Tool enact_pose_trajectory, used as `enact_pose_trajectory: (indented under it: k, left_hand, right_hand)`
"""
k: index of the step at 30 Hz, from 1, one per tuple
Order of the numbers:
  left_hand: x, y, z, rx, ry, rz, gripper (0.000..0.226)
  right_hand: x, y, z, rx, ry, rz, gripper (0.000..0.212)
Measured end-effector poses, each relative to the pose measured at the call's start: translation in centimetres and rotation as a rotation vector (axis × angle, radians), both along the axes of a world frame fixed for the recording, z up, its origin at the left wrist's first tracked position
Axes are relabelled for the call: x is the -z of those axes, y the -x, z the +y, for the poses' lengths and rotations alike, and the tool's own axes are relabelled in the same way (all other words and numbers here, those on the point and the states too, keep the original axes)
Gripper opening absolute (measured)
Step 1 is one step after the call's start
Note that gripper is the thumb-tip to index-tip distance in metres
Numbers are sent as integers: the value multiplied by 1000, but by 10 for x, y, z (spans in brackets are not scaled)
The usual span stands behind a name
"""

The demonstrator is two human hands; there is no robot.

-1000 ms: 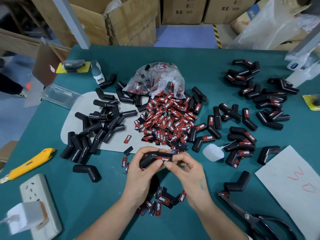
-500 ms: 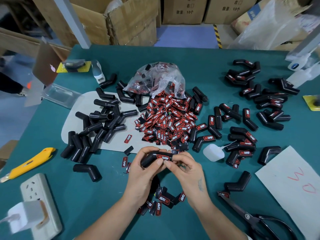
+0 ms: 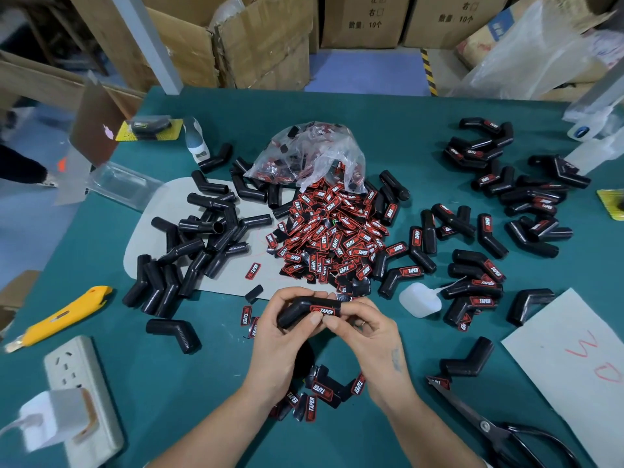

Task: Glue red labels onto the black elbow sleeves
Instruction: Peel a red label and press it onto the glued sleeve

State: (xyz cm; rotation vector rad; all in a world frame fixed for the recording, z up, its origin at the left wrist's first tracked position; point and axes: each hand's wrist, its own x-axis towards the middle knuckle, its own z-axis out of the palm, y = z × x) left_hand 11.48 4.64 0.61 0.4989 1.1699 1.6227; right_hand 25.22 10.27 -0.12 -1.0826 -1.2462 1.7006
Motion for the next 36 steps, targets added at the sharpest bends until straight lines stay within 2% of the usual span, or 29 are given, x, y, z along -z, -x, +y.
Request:
enact_pose_trajectory:
  k: [3,7,20,24,29,36]
  left_hand:
    - [2,0,-1,7,-18,38,31]
    - [3,-1,-2,8,-20,45,30]
    - [-3,2,-1,50,-37,91,24]
    - [-3,2,-1,53,-31,107,21]
    - [-1,0,-1,61,-30,116,21]
    - [0,7,0,103,9,196,23]
  right_hand:
    - [1,0,0,-1,58,25,16]
    - [2,0,0,16,57,38,29]
    - [1,-2,1,-6,69,56,19]
    - [1,-1,1,-10,77,59,26]
    - [0,-3,2,-17,57,87,23]
    - [-4,-3,3,19,70,101,5]
